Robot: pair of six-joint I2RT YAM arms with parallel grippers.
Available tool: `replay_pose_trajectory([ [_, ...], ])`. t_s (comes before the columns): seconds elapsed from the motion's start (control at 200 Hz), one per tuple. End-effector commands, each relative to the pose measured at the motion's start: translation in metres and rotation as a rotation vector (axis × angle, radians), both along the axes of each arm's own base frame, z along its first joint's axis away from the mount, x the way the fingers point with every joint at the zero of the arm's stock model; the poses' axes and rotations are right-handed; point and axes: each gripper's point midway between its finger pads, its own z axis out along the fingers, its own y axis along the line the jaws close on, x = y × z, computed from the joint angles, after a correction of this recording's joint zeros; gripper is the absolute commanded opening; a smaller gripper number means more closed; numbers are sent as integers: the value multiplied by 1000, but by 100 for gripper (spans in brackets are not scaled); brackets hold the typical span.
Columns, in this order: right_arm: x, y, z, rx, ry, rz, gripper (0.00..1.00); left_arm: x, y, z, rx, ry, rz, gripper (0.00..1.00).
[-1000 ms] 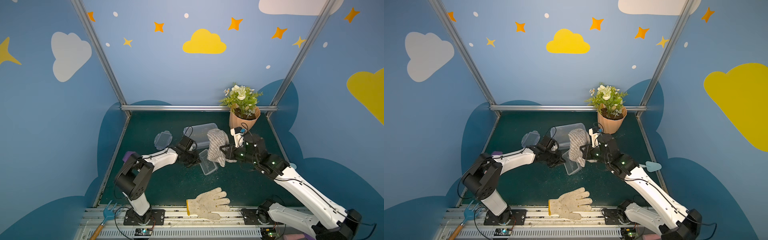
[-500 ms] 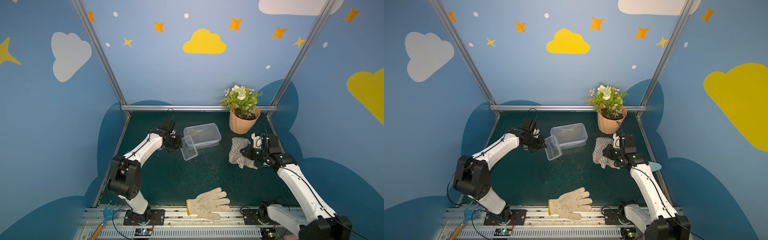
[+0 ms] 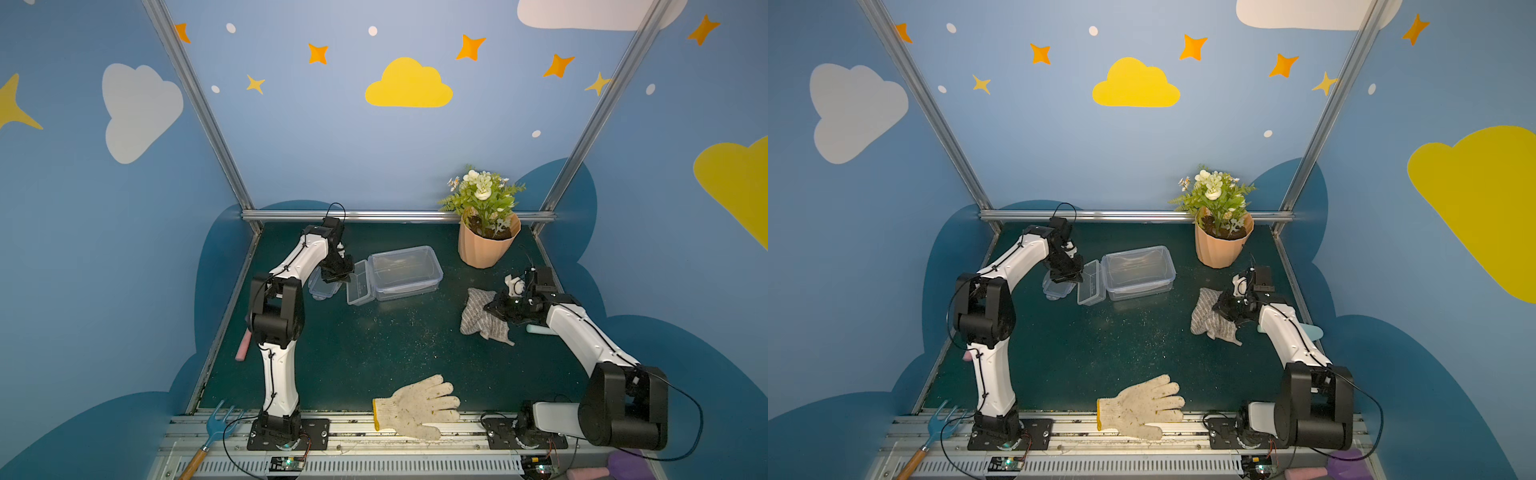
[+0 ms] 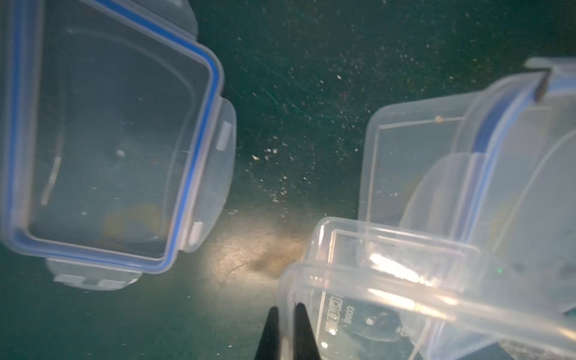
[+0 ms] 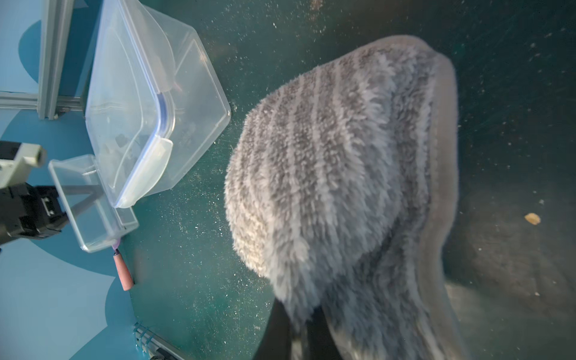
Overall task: Wipe the insides of the lunch boxes
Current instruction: Place the lunch box at the center of the board.
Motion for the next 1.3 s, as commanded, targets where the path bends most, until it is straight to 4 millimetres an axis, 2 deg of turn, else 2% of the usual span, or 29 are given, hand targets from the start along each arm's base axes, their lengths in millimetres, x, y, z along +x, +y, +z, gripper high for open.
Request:
replay_pose_trajectory([
  [0.0,10,1,9,9,-35,18,0,-5,23,-12,107,77,-37,4],
  [0.19,15,0,9,12,-36,8,0,8,18,-7,88,81,-104,4],
  [0.426,18,0,10,12,-39,18,0,21,10,-19,72,117,-172,4],
  [0.581,18,0,12,8,-44,22,1,29,21,-30,147,151,-197,4],
  [0.676,16,0,12,5,-41,27,8,34,28,-36,194,157,-201,5],
  [0.876,9,0,16,-6,-38,40,38,38,31,-41,219,153,-203,16],
  [0.961,4,-2,18,-21,-33,40,50,40,28,-41,204,143,-202,31],
  [1.041,-1,-5,21,-43,-35,39,58,44,24,-40,197,125,-205,37],
  [1.131,-7,-10,24,-82,-32,34,69,50,24,-35,207,103,-203,54],
  [1.292,-16,-16,34,-124,-42,32,79,58,25,-23,217,61,-185,66],
])
